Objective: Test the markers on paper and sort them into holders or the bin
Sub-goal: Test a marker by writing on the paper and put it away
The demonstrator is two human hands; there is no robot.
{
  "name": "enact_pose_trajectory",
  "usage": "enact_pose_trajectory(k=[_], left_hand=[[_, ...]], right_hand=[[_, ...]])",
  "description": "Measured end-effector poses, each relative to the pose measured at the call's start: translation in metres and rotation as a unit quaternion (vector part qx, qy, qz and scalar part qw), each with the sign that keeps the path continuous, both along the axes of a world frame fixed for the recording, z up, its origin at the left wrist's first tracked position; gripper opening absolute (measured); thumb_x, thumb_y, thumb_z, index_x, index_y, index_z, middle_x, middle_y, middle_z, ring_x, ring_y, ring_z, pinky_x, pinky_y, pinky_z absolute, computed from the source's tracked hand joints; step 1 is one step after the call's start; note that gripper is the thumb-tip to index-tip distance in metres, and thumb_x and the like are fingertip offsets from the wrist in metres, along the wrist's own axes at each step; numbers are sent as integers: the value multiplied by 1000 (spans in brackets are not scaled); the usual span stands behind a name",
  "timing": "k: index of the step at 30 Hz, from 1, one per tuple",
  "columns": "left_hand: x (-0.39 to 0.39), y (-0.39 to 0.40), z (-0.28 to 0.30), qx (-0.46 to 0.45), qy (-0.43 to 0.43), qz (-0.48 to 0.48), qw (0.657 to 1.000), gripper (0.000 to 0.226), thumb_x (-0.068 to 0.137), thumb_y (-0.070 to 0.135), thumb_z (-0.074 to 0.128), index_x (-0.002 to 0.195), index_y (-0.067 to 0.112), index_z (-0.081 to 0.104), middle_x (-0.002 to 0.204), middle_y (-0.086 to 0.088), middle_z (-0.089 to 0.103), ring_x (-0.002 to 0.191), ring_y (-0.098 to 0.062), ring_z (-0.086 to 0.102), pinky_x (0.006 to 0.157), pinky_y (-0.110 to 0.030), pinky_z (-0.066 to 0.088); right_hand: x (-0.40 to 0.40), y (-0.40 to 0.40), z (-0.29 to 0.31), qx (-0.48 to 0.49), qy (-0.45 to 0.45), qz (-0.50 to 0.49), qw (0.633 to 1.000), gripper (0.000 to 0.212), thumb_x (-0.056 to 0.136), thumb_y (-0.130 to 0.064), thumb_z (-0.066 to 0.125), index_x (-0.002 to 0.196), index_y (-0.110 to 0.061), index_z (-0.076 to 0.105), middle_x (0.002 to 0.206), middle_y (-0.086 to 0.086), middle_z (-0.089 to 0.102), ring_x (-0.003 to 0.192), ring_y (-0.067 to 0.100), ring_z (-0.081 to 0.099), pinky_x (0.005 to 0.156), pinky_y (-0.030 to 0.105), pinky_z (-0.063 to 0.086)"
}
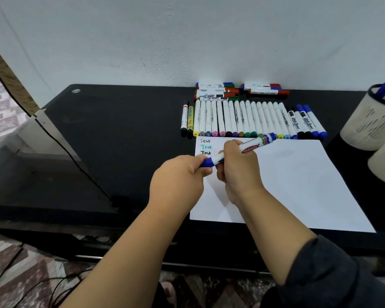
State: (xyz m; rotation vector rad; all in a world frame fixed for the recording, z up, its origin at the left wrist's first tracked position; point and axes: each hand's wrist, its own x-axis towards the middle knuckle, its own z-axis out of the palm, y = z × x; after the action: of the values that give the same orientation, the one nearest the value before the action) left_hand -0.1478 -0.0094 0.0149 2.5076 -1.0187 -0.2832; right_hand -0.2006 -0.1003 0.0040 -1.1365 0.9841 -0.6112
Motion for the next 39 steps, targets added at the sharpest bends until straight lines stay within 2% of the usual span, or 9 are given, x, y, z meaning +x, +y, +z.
enact_pose_trajectory(k=[5,9,12,15,18,21,28,32,39], left_hand=[[-5,-3,-2,-18,-14,-3,1000,34,100,34,39,133,28,48,118,8,55,101,-13,51,83,-26,43],[-8,-3,4,-41,16,8,999,39,99,37,42,136,28,46,113,6,56,90,-10,47,78,-25,42],[-14,-2,10,-64,48,21,997,42,97,39,45,138,30,45,111,5,58,88,-10,49,74,-25,43],[-20,-2,17,-72,71,19,995,41,95,40,49,135,28,50,112,6,60,87,-9,48,72,-24,41],[-26,-5,31,-91,85,7,992,36,93,38,53,128,26,56,95,7,56,79,-10,50,66,-24,43],[-32,-15,49,-125,102,-1,987,33,92,35,57,124,28,59,90,8,54,72,-9,51,64,-23,44],[-50,-52,73,-199,151,-75,965,28,88,32,63,116,31,64,88,12,60,71,-8,53,59,-20,43],[-51,-84,72,-206,195,-119,952,45,87,34,63,131,30,53,112,18,63,96,0,55,66,-11,38],[-41,-146,37,-136,190,-125,964,56,91,44,54,142,26,38,142,8,45,131,-13,40,102,-31,32]], right_hand=[[-7,-4,4,2,14,17,1000,21,94,-24,47,84,-11,59,62,2,56,43,6,41,43,19,34],[-19,-10,12,-25,-35,38,998,27,94,-39,54,90,-13,59,55,2,56,45,10,40,45,22,31],[-32,-14,20,-29,-94,13,995,18,93,-27,59,96,-13,48,60,4,62,47,11,40,48,23,33],[-46,-20,24,-188,-23,10,982,14,90,-13,59,94,-22,49,77,-3,63,62,9,49,60,21,41],[-62,-27,29,-474,108,57,872,24,91,-7,55,112,-17,62,96,-9,49,73,-1,46,66,3,36],[-72,-37,38,-627,180,91,752,28,89,-4,56,115,-9,66,110,4,46,95,15,50,69,23,41],[-101,-70,67,-669,254,125,687,24,95,-10,49,114,-8,62,114,10,52,99,26,51,75,40,47],[-123,-105,81,-636,273,54,719,24,92,-6,49,114,-6,57,116,11,50,94,29,54,77,40,46],[-160,-164,91,-527,233,-31,817,17,92,-9,53,109,-11,57,116,2,48,90,19,57,84,32,49]])
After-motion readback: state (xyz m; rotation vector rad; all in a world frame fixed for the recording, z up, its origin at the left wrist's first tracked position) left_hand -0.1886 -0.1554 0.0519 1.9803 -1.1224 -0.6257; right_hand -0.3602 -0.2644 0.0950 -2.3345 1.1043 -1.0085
